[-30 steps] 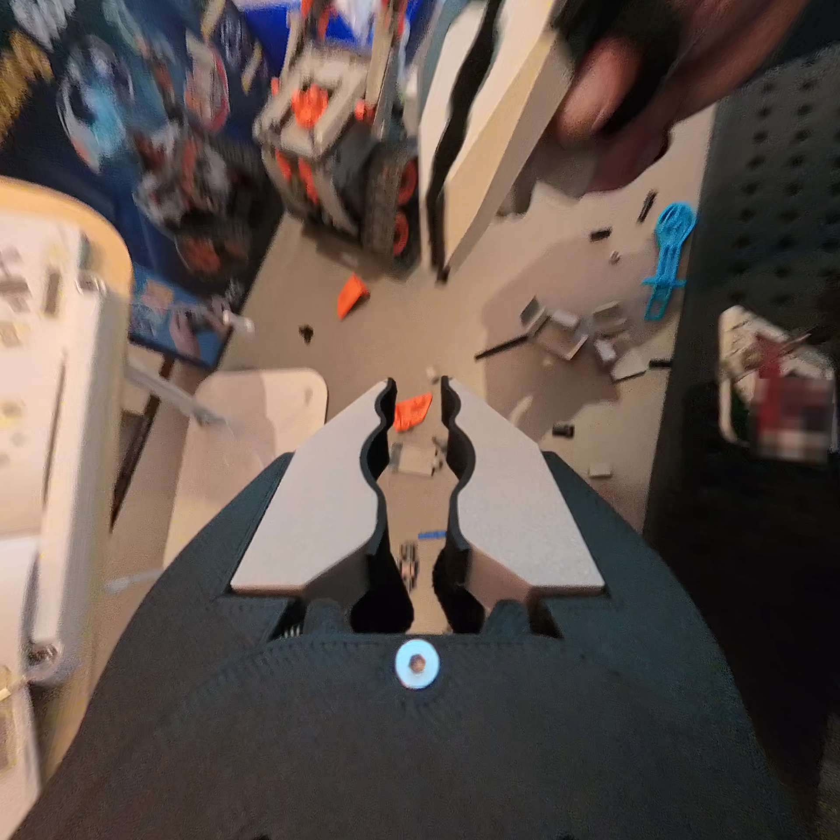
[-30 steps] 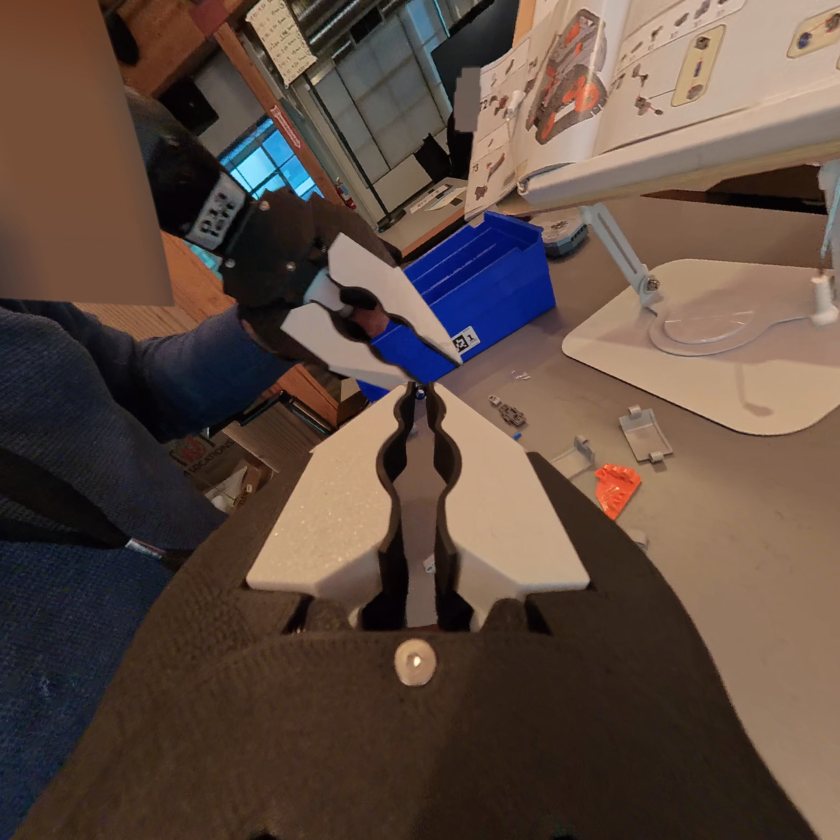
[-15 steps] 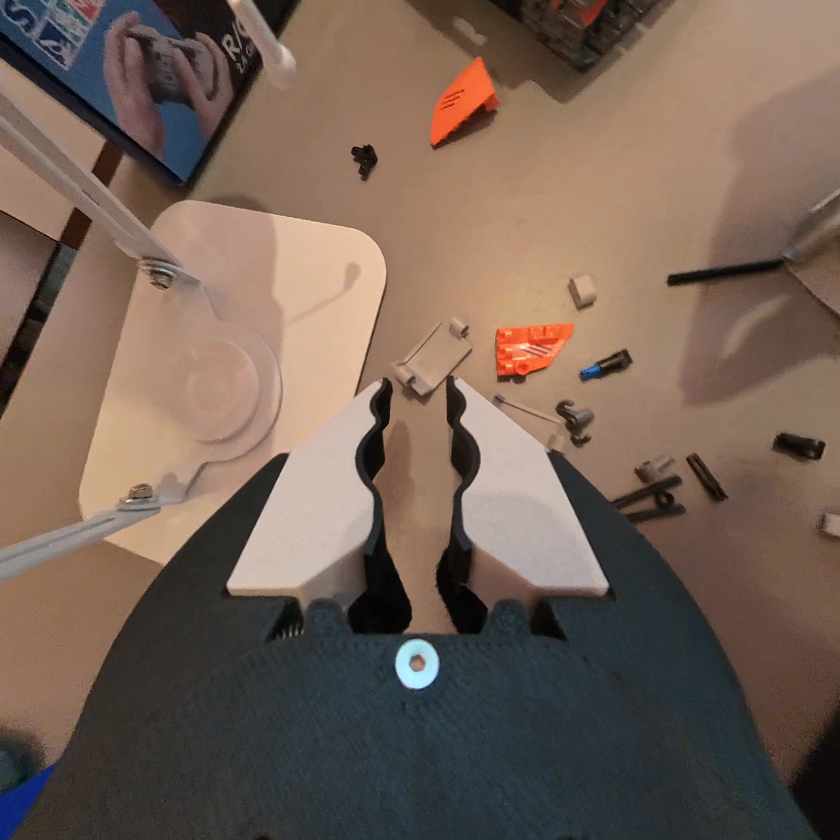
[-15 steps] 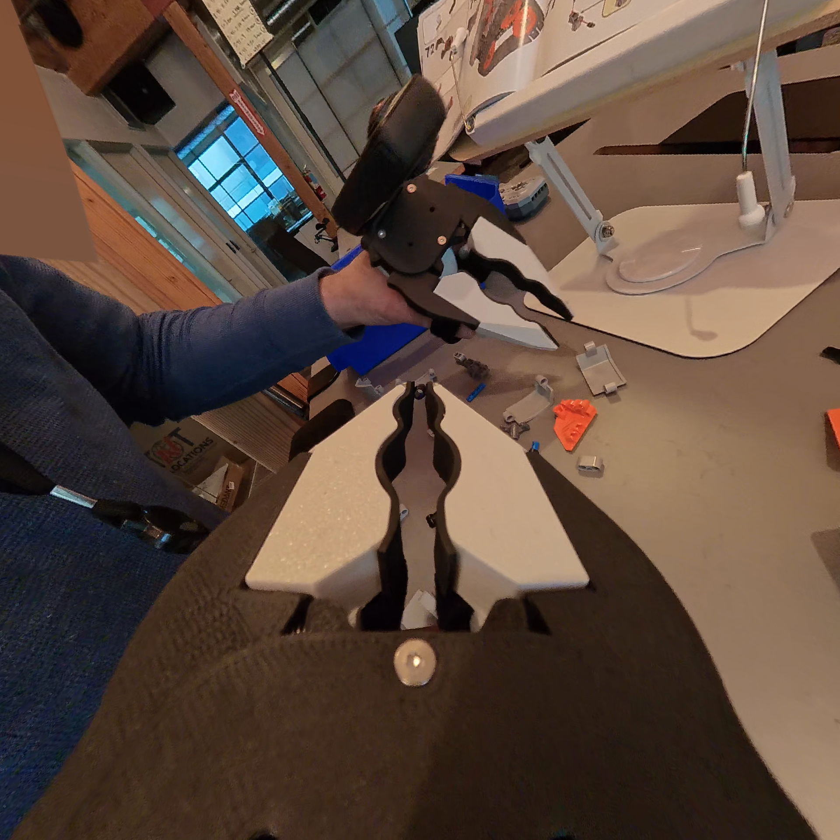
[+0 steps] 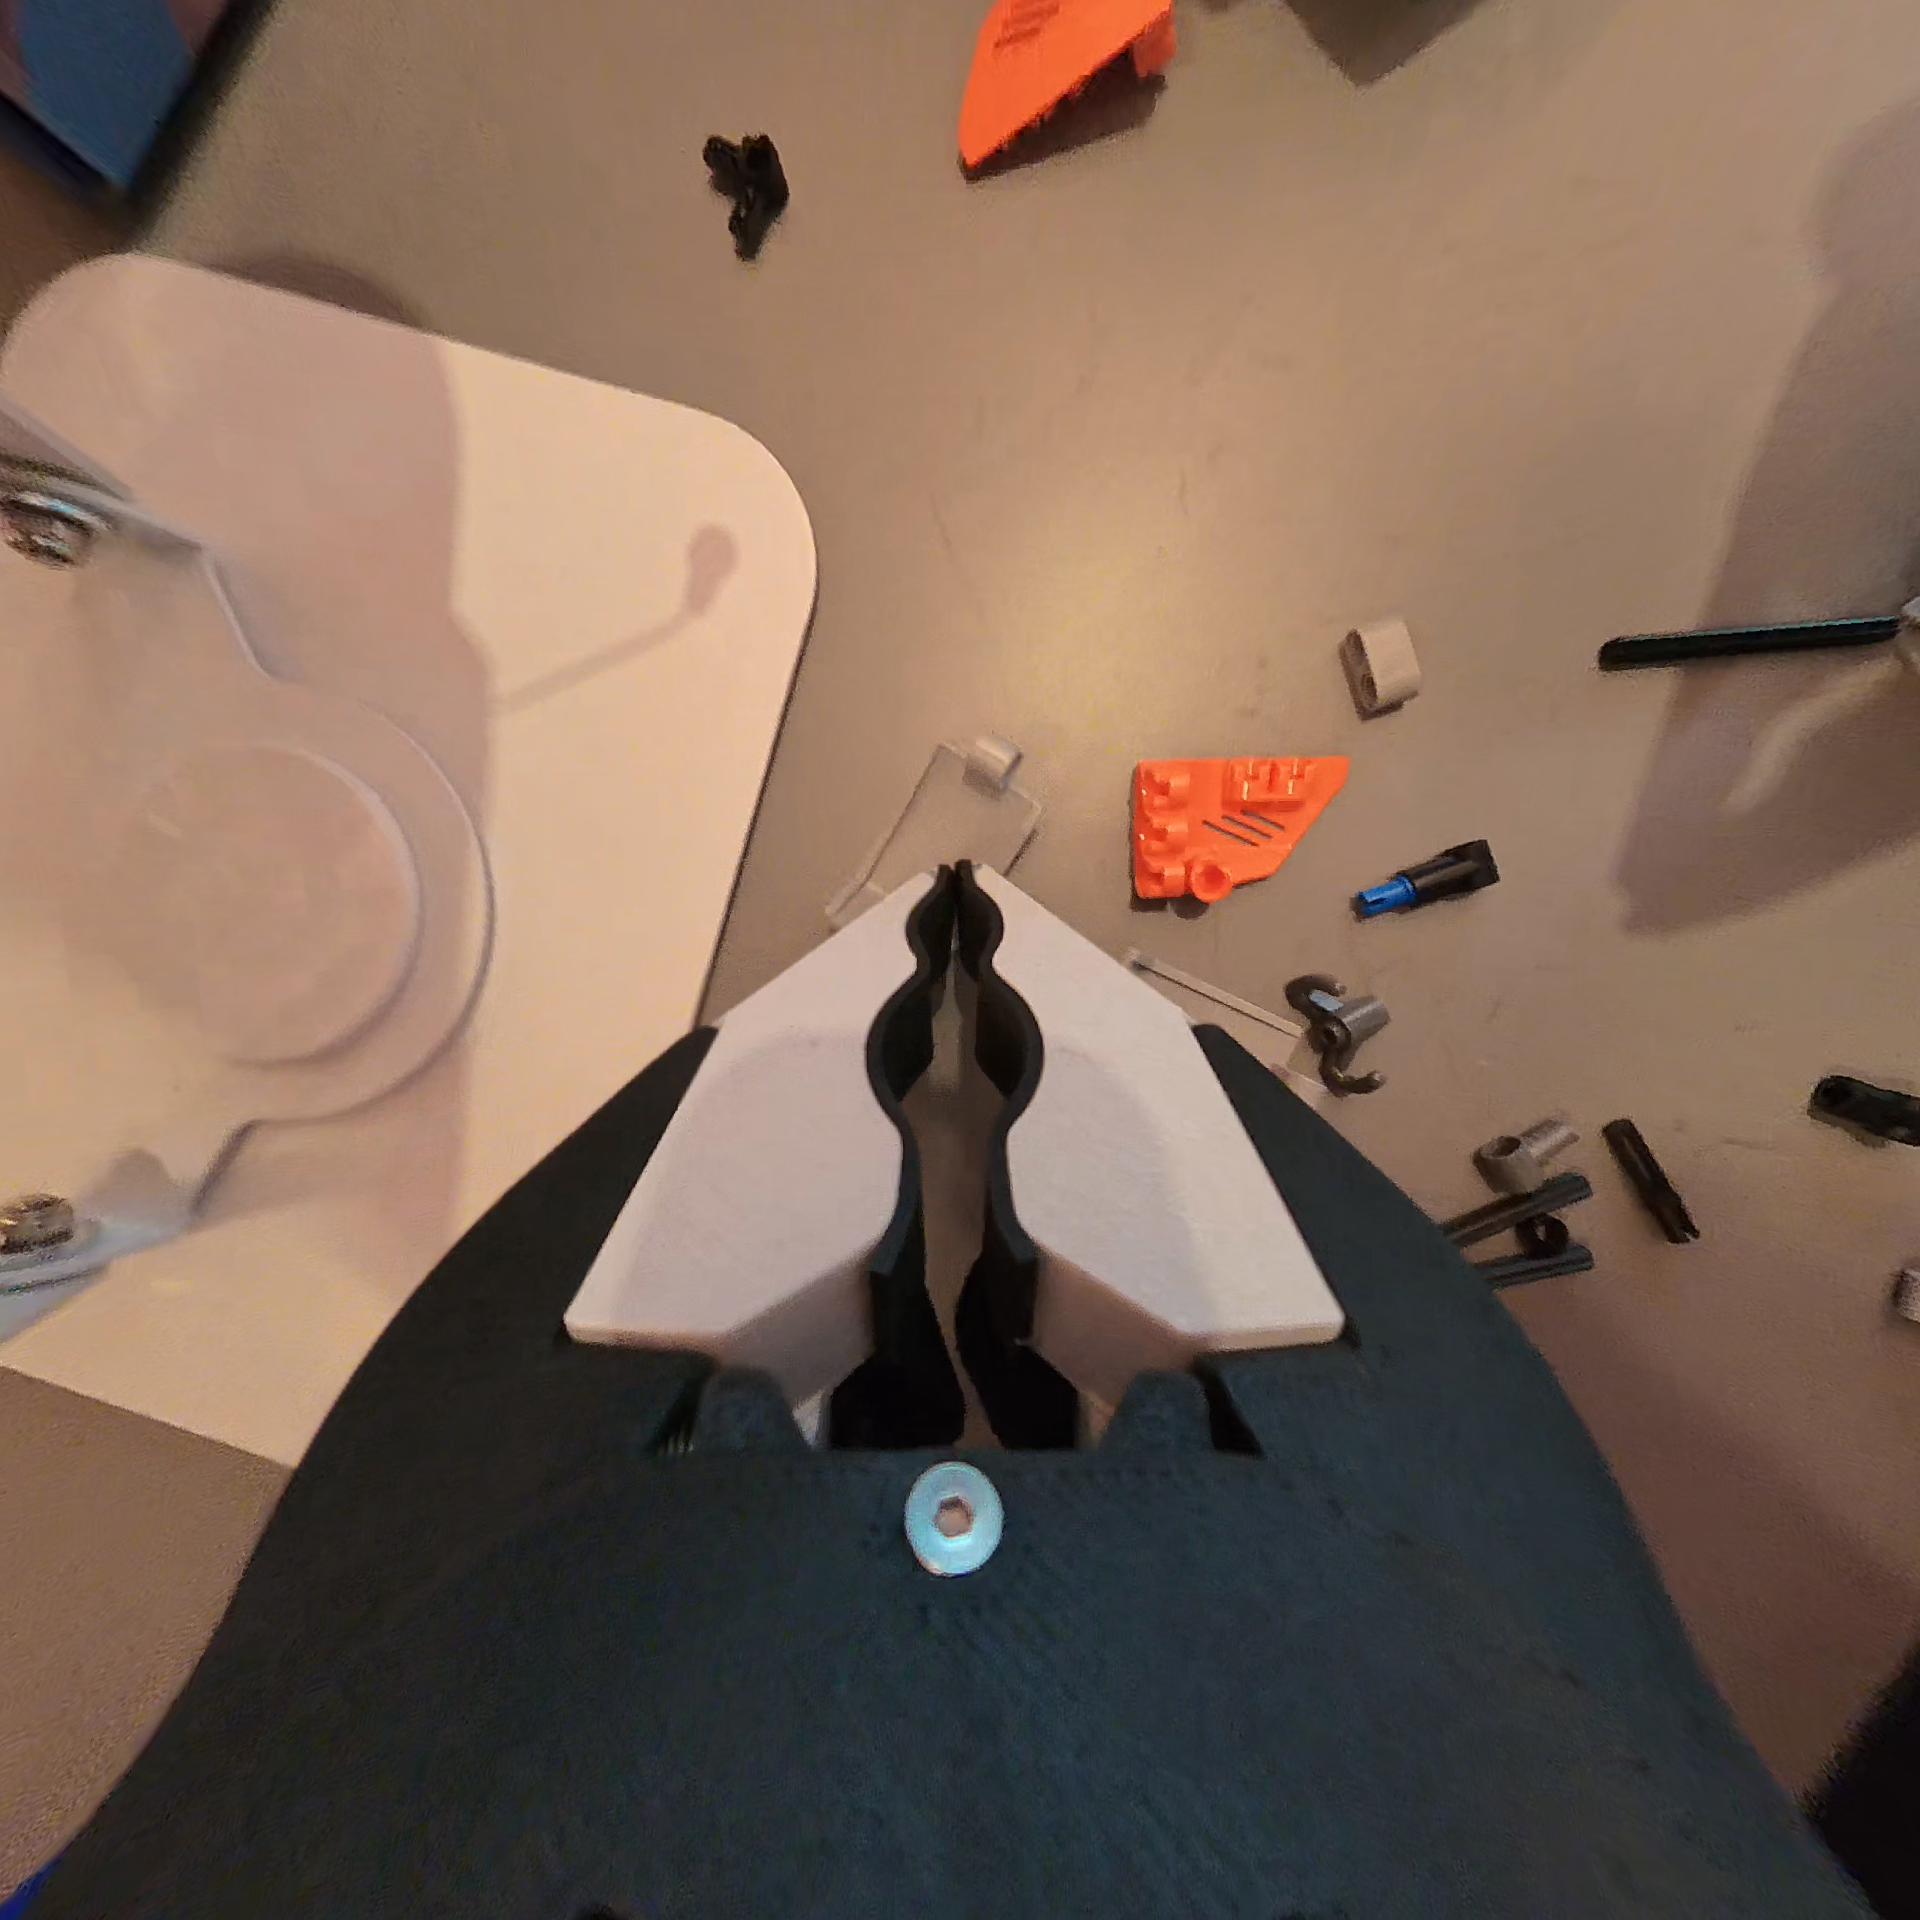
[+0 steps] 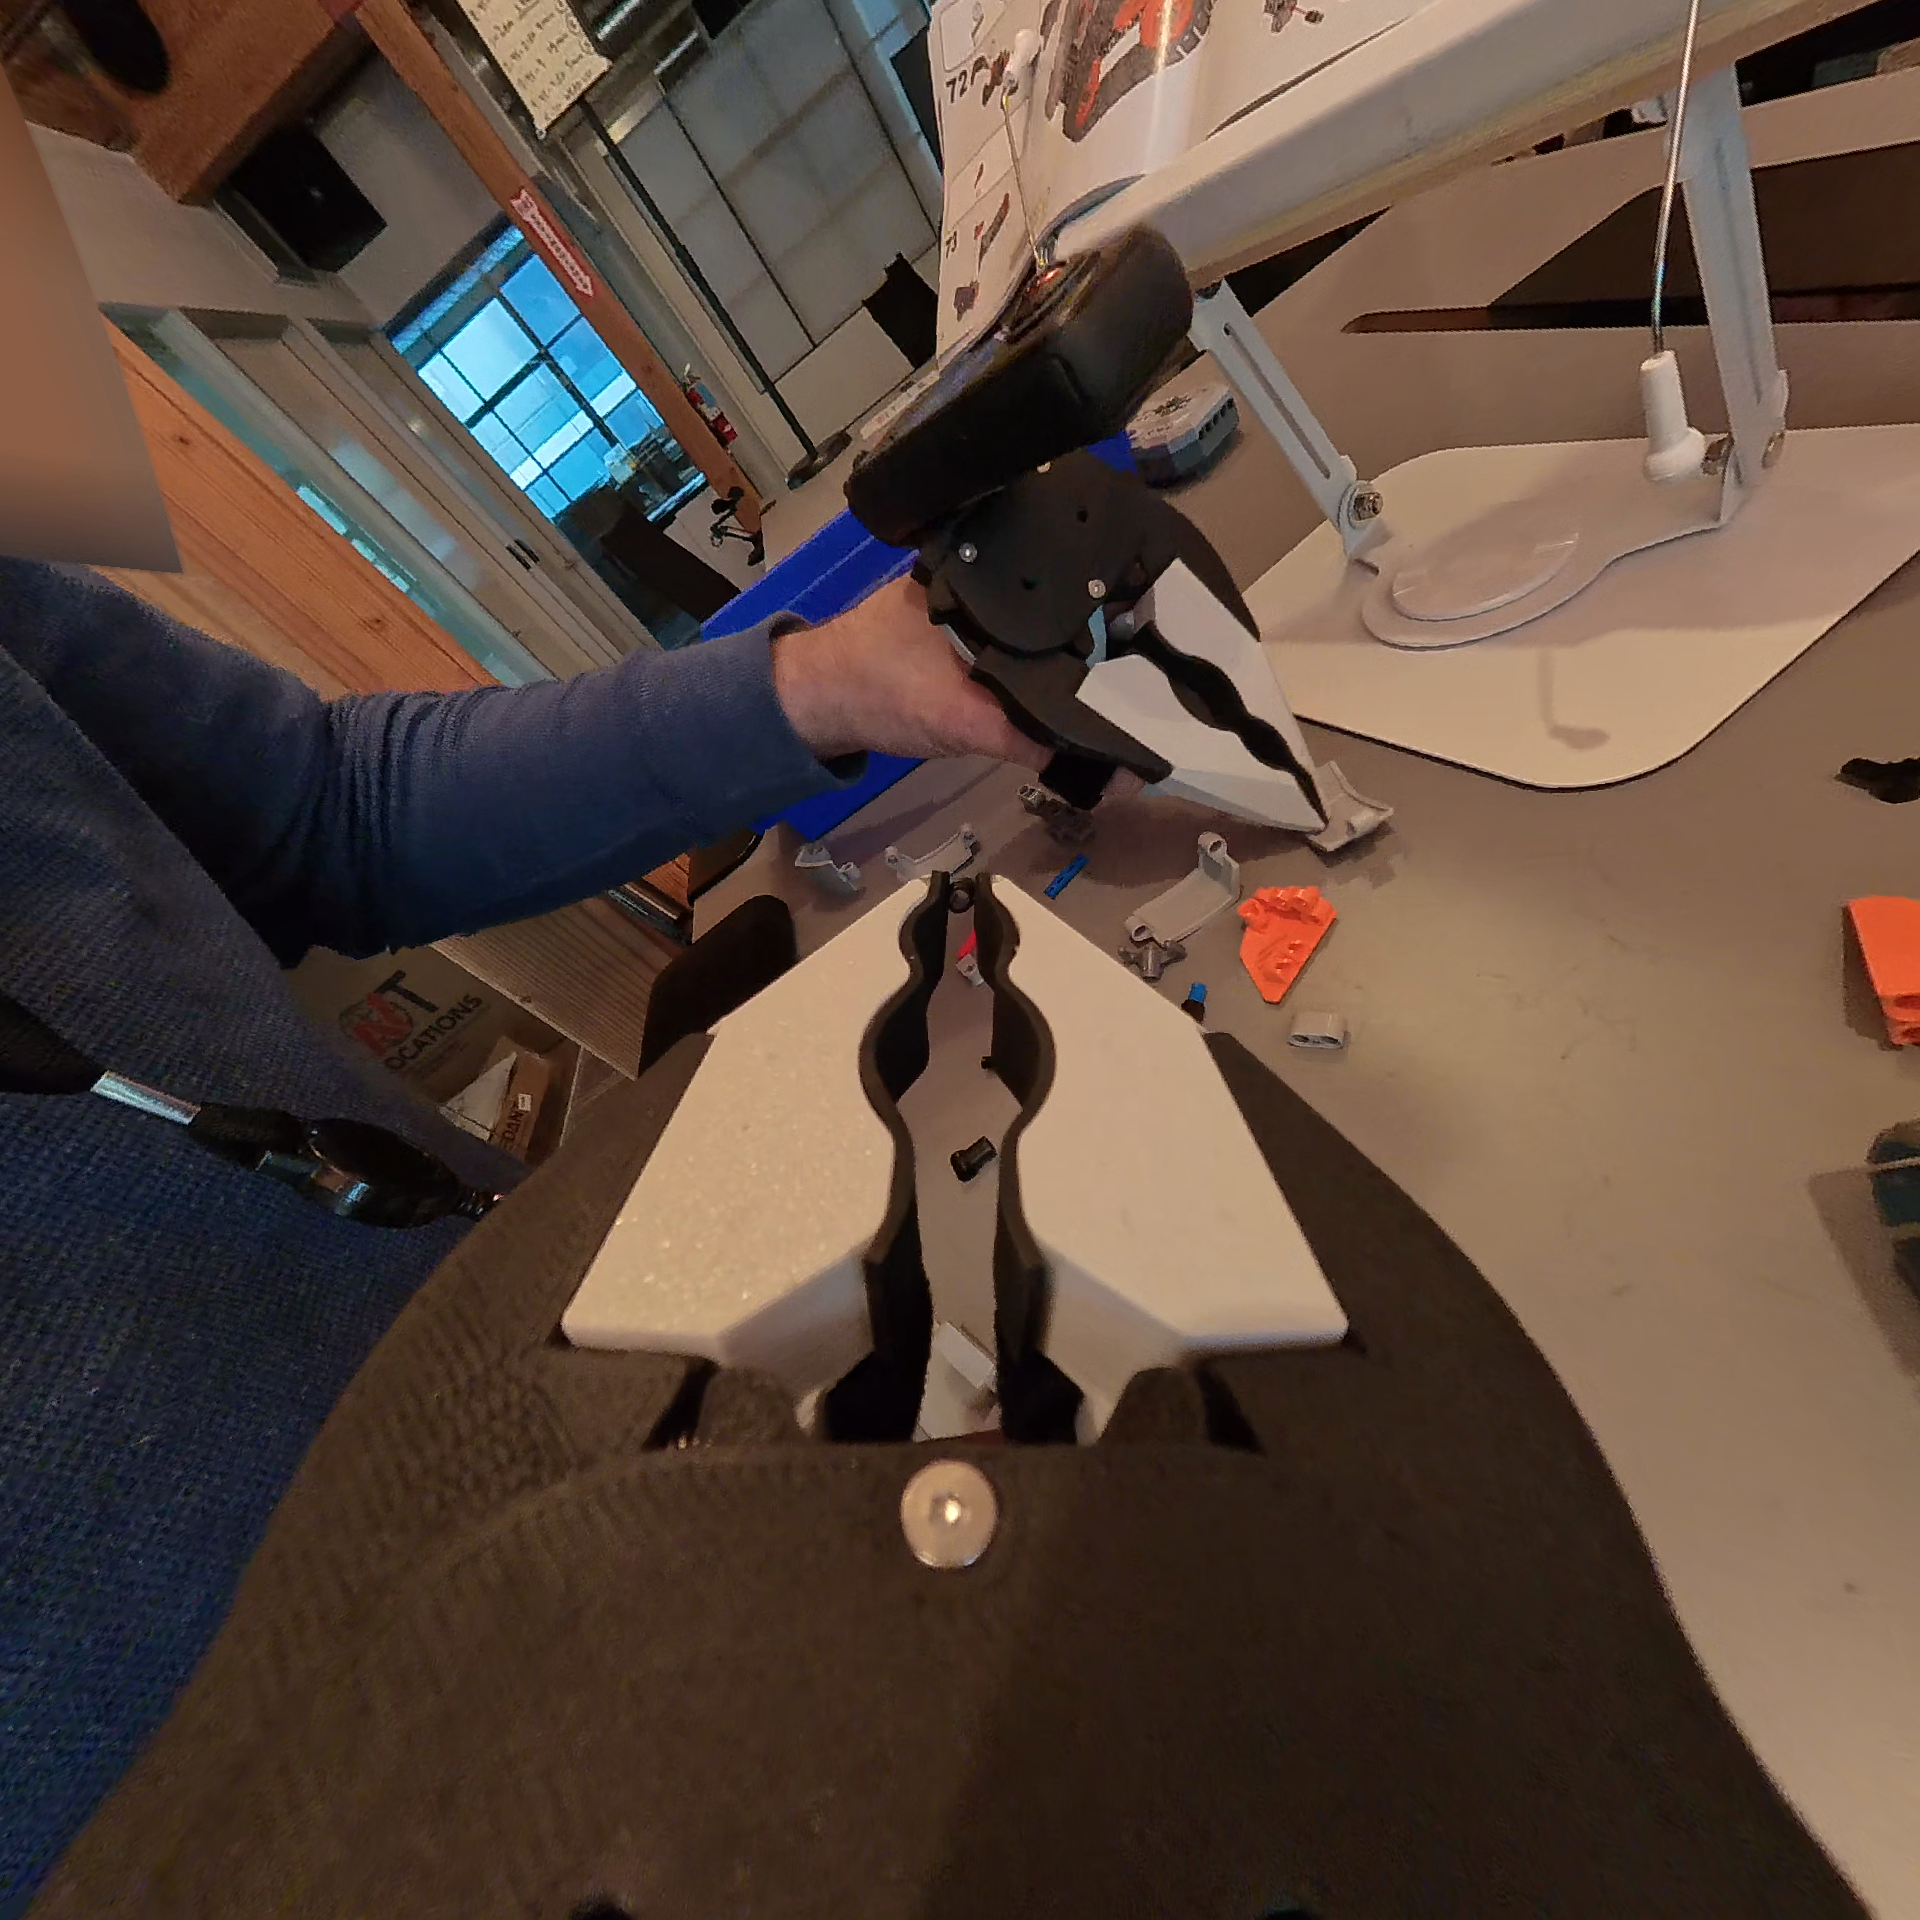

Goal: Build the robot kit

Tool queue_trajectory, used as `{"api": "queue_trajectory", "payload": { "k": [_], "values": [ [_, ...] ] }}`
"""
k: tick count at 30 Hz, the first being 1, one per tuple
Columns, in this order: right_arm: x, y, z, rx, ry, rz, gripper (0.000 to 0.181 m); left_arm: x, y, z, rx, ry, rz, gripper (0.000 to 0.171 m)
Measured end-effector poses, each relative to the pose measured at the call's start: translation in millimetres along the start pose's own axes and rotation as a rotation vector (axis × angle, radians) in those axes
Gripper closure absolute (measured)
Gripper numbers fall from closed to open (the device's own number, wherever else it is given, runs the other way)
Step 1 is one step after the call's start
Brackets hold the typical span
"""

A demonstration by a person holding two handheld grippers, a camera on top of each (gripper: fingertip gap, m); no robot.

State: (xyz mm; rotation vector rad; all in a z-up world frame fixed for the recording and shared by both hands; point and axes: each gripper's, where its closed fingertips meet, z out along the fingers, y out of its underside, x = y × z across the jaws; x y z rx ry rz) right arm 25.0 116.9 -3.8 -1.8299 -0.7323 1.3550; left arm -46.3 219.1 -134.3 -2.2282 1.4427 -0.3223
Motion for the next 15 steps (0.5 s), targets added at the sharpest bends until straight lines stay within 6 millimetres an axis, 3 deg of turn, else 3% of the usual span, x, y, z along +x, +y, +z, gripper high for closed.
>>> {"api": "queue_trajectory", "payload": {
  "k": [8,11,15],
  "values": [
    [1,2,2,-0.014,-0.004,-0.005,0.178,24,11,-11,-0.009,0.049,-0.136,0.169],
    [2,3,1,-0.017,0.001,-0.008,0.178,29,11,-25,0.022,0.074,-0.184,0.156],
    [4,5,-5,-0.018,0.015,-0.012,0.178,27,18,-54,0.06,0.096,-0.24,0.151]
  ]
}}
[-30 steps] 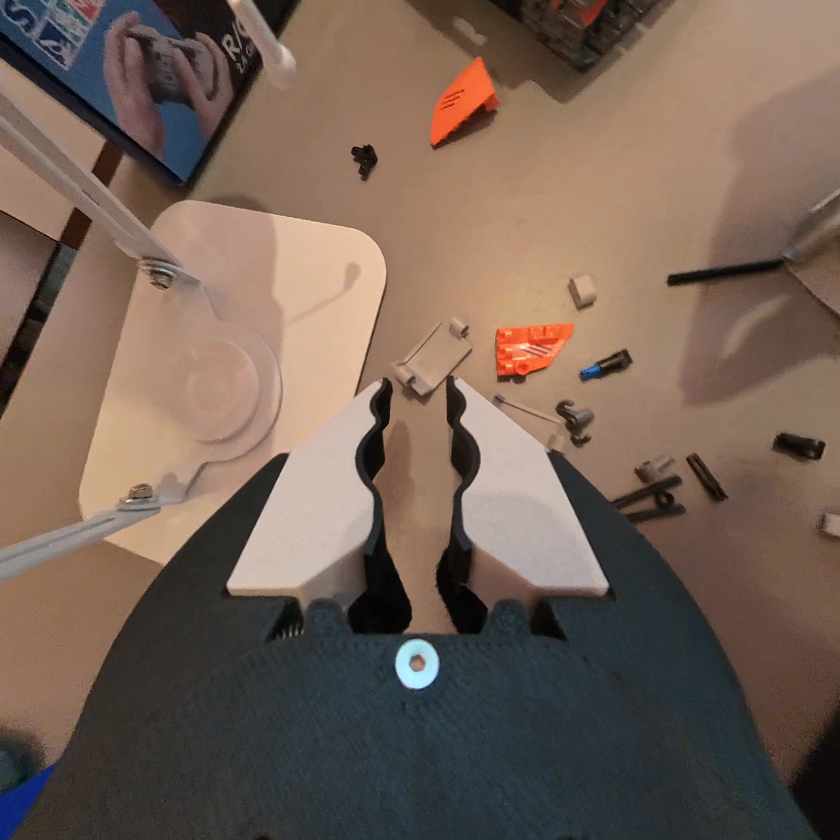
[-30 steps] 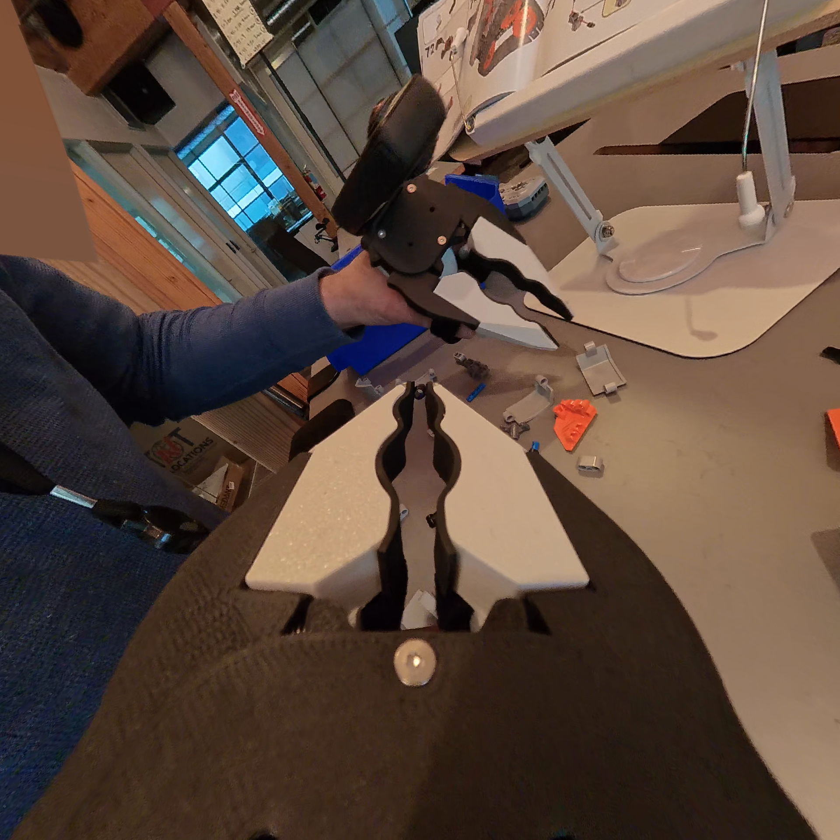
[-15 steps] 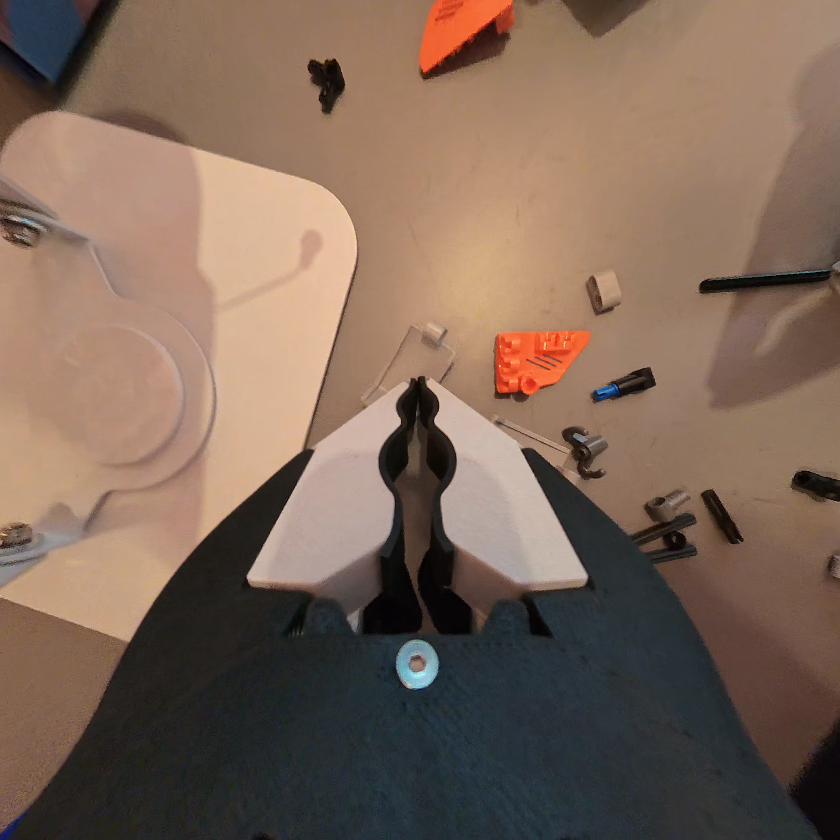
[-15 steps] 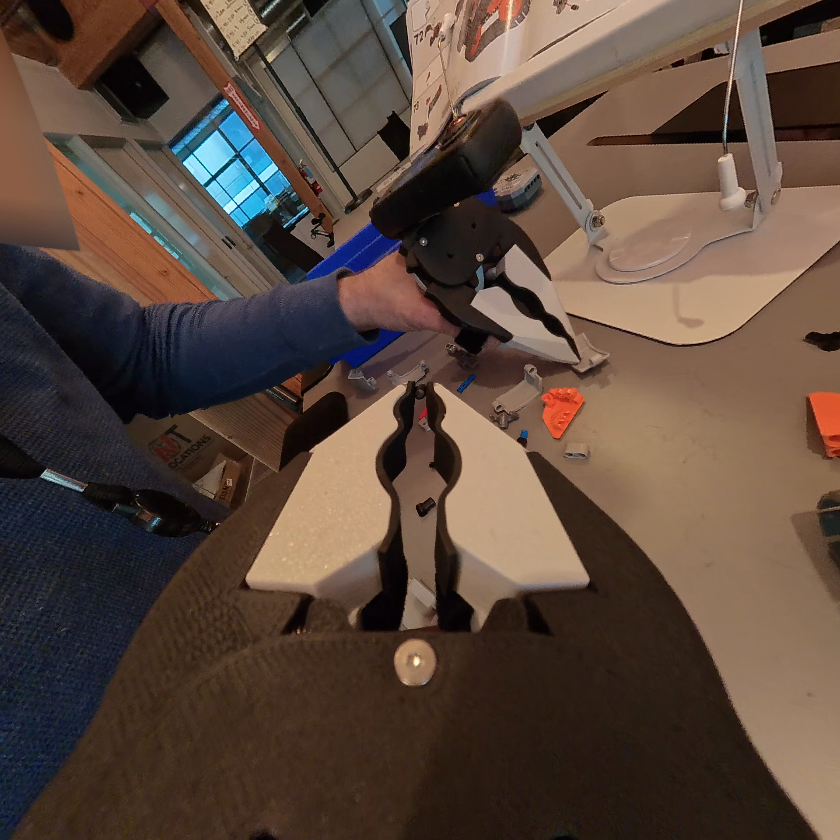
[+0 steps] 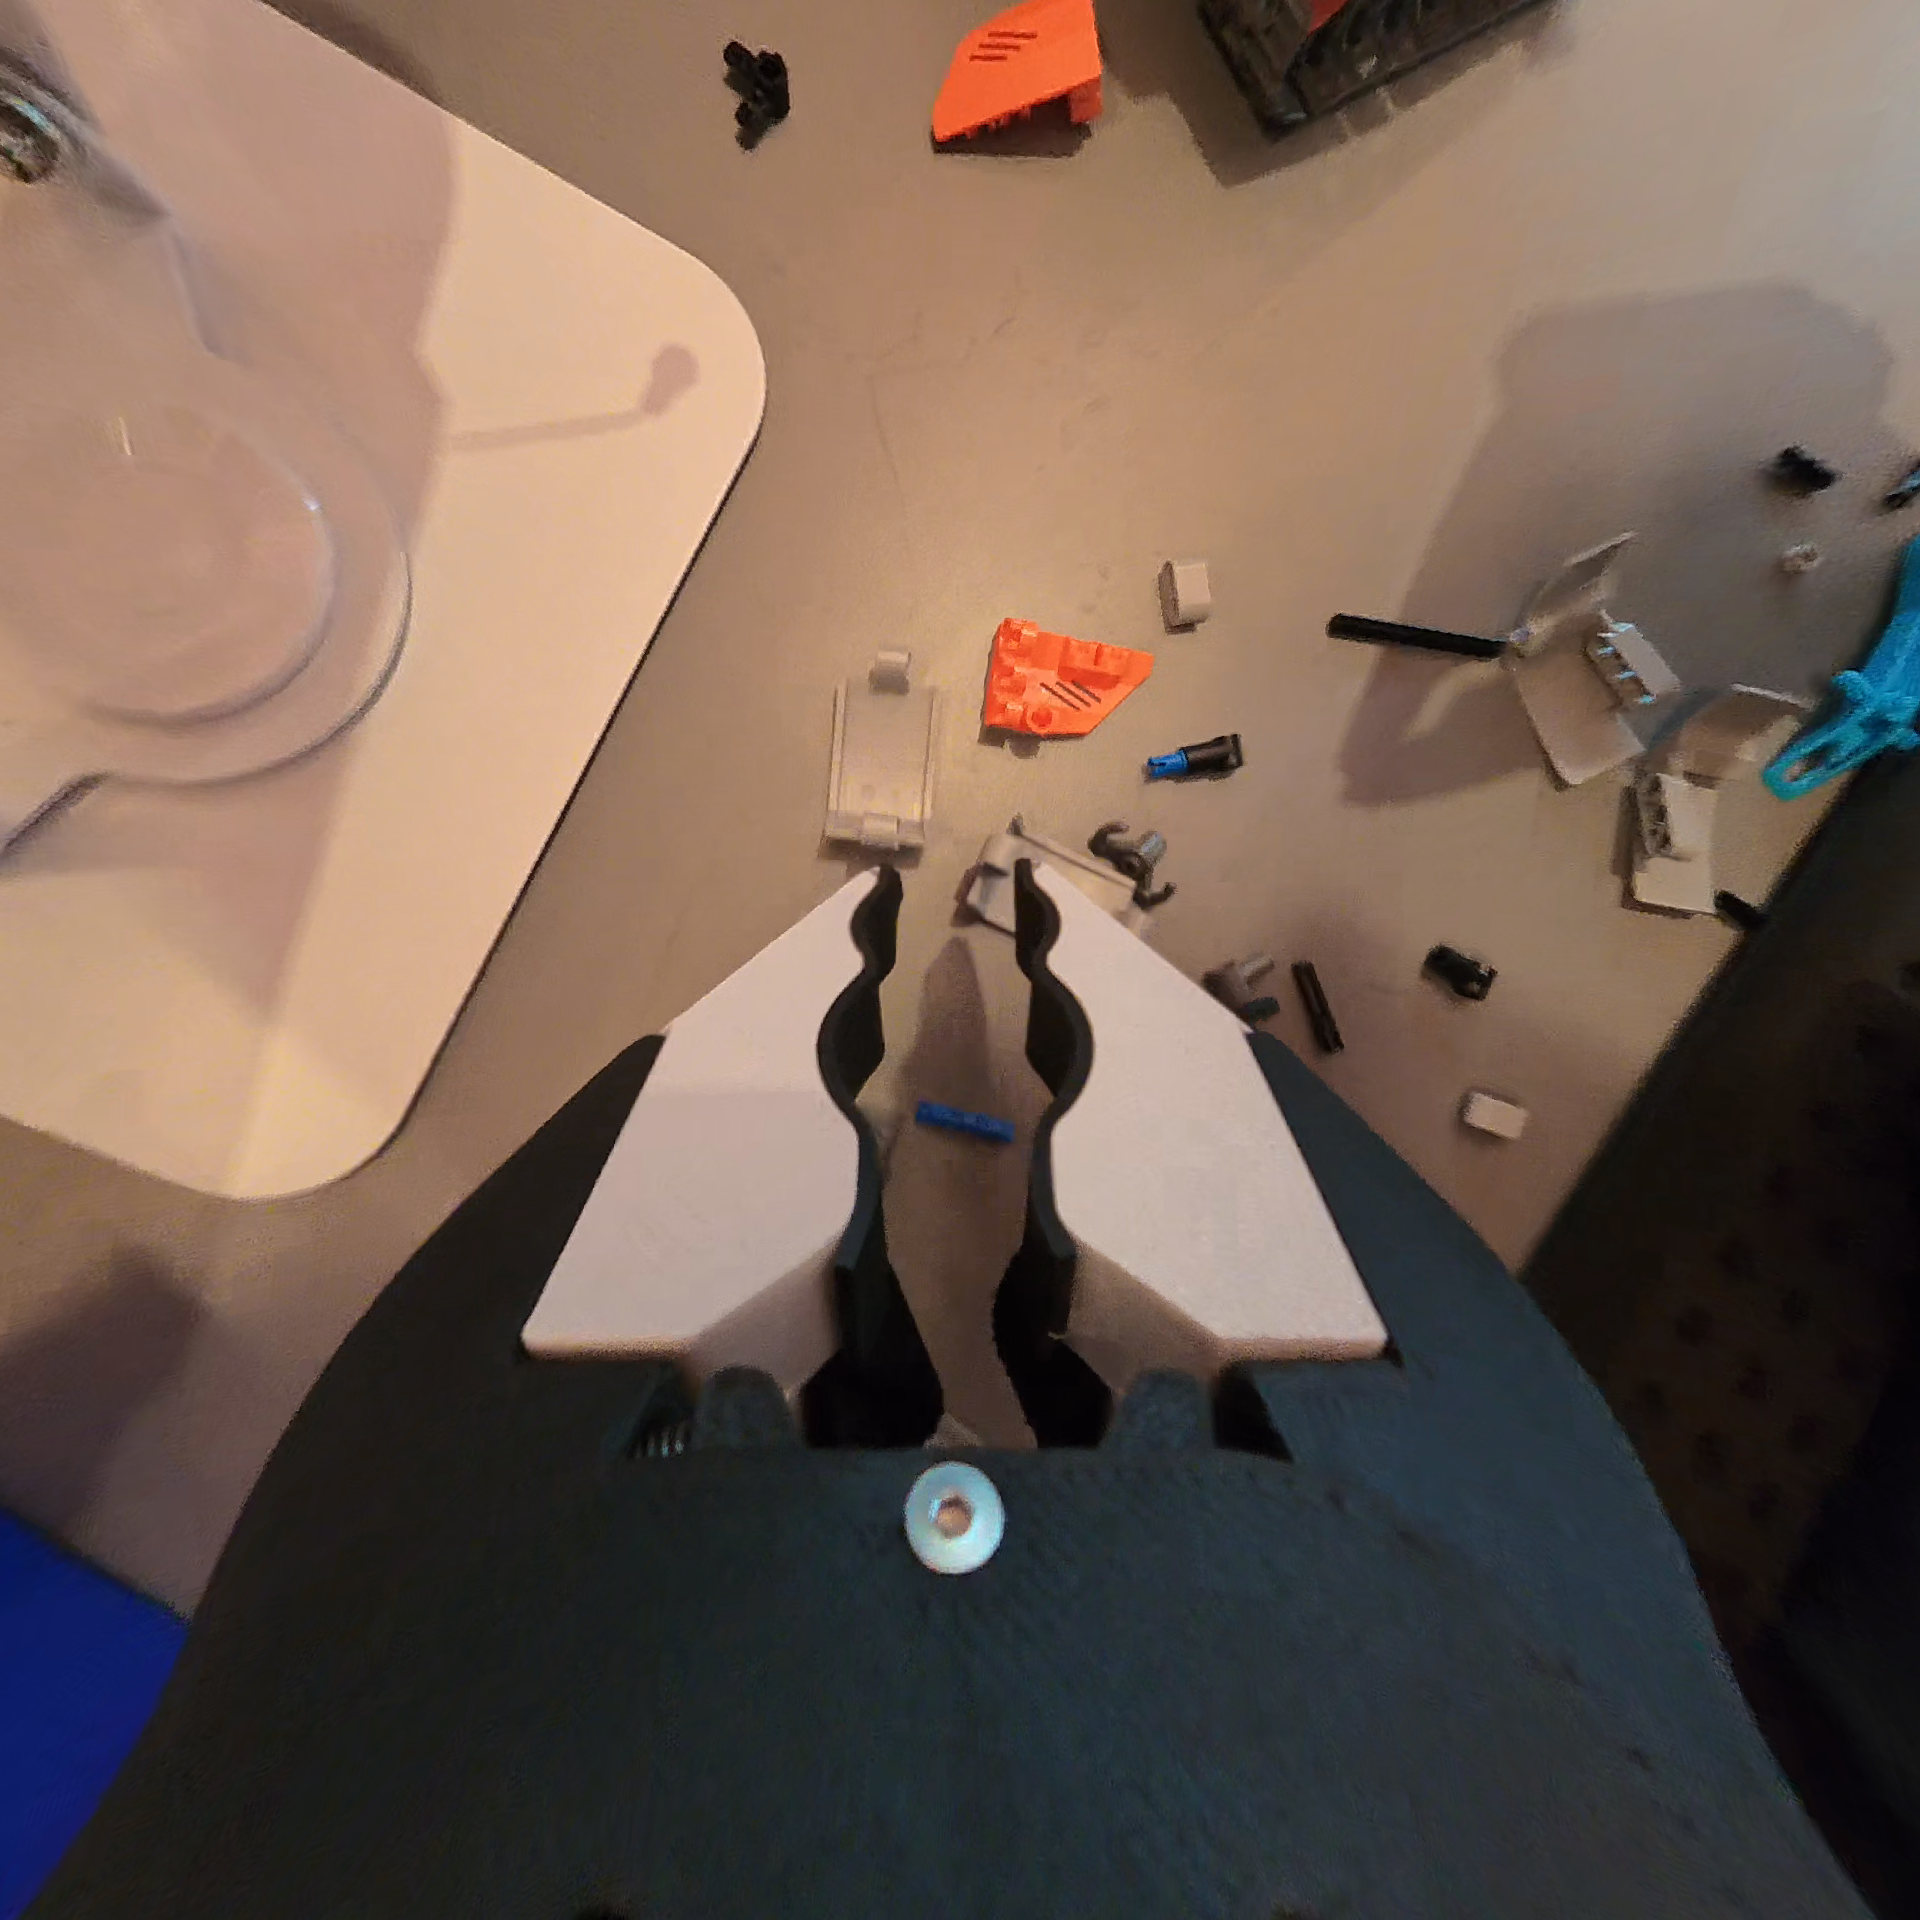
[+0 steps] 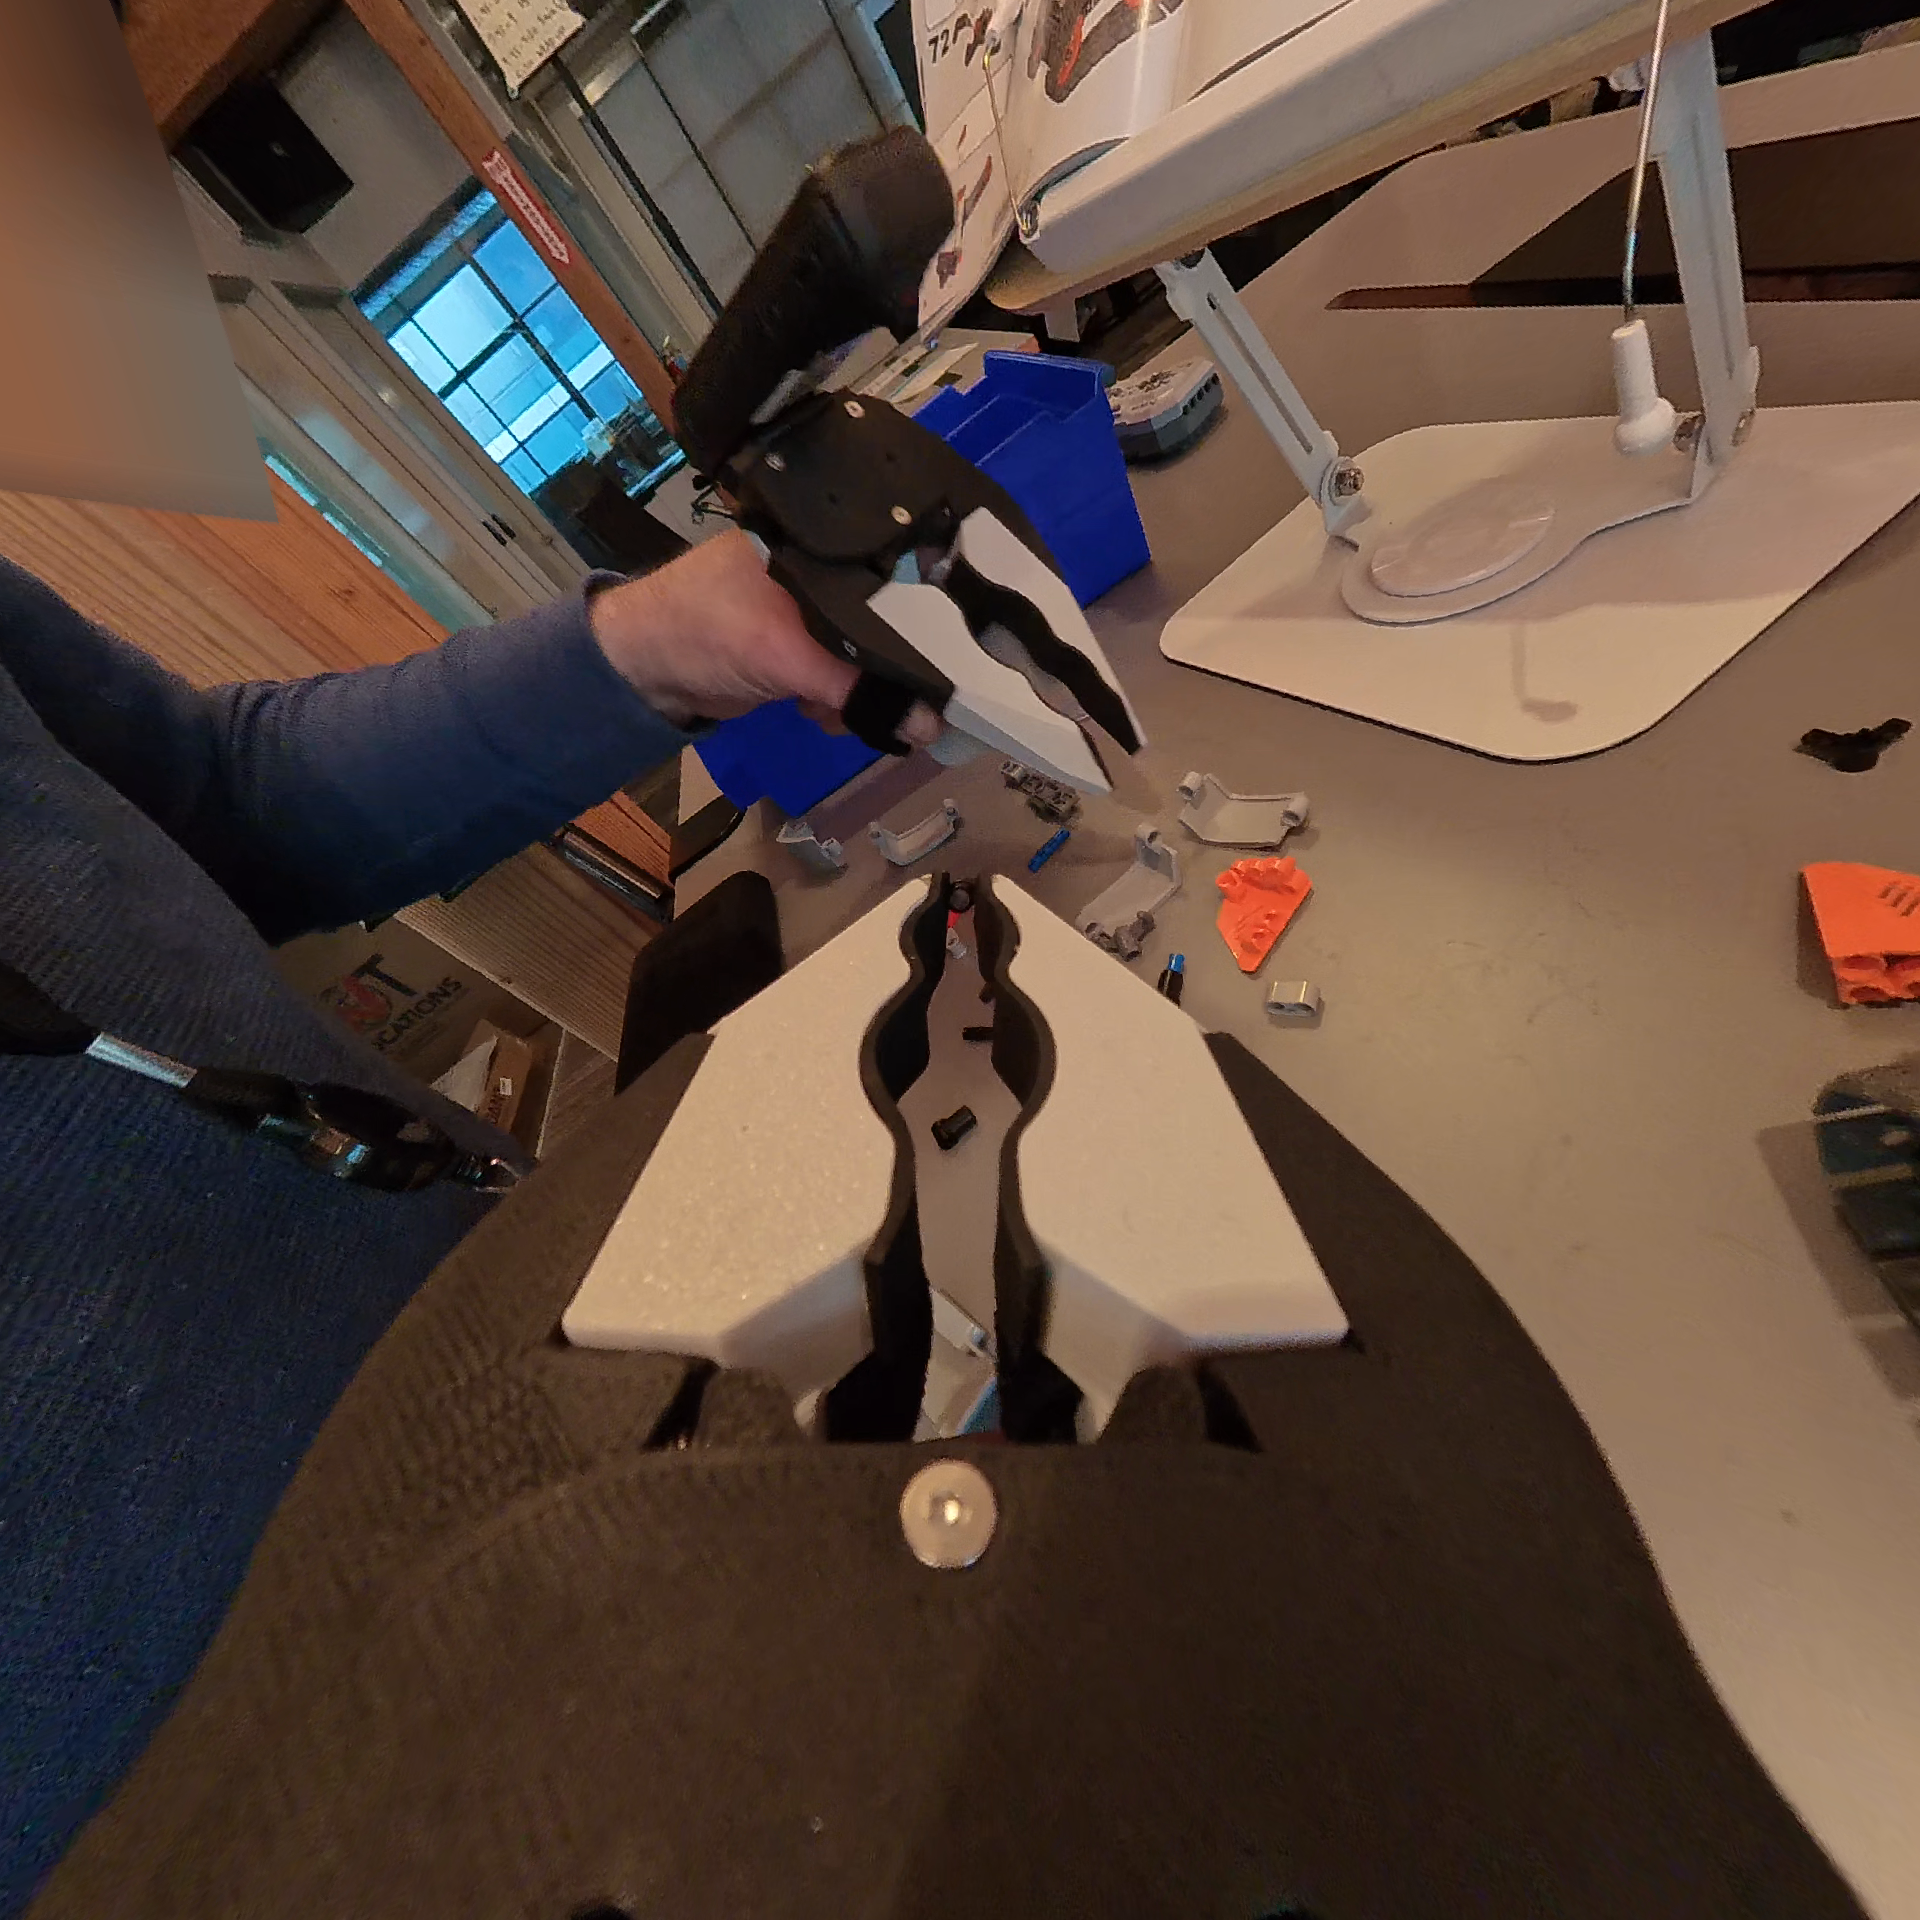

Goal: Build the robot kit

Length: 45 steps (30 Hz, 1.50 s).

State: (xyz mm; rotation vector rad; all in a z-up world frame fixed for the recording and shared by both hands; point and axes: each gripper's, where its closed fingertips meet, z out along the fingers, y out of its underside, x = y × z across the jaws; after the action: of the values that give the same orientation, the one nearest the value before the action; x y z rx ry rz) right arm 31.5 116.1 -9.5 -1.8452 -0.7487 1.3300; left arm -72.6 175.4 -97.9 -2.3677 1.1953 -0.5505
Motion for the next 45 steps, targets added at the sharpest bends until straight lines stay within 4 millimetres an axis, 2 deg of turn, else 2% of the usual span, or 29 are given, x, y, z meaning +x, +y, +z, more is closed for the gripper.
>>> {"api": "queue_trajectory", "payload": {
  "k": [3,6,9,12,15,18,23,27,31,36,42,45],
  "values": [
    [3,3,-7,-0.002,0.014,0.0,0.178,-2,7,-20,0.013,0.003,-0.021,0.151],
    [7,6,-12,-0.012,0.034,-0.011,0.179,1,24,-31,-0.043,-0.002,0.01,0.152],
    [10,11,-18,-0.038,0.065,-0.042,0.179,12,33,-33,-0.05,0.026,0.036,0.153],
    [12,17,-23,-0.056,0.078,-0.048,0.178,21,41,-24,-0.104,0.046,0.064,0.149],
    [15,26,-31,-0.078,0.101,-0.053,0.178,29,49,-30,-0.129,0.072,0.108,0.148],
    [20,38,-42,-0.12,0.139,-0.062,0.178,60,36,-26,-0.076,0.153,0.158,0.147],
    [23,61,-61,-0.19,0.181,-0.068,0.178,118,0,15,-0.019,0.242,0.308,0.144],
    [20,73,-66,-0.213,0.195,-0.088,0.178,145,-27,46,0.007,0.287,0.414,0.141],
    [15,76,-66,-0.199,0.187,-0.098,0.178,147,-35,70,-0.036,0.323,0.474,0.14],
    [11,76,-69,-0.178,0.177,-0.104,0.178,151,-30,83,-0.079,0.368,0.507,0.16],
    [12,74,-71,-0.157,0.164,-0.111,0.178,150,-37,74,-0.005,0.37,0.439,0.17],
    [14,69,-69,-0.146,0.152,-0.114,0.178,140,-42,68,0.05,0.314,0.422,0.171]
  ]
}}
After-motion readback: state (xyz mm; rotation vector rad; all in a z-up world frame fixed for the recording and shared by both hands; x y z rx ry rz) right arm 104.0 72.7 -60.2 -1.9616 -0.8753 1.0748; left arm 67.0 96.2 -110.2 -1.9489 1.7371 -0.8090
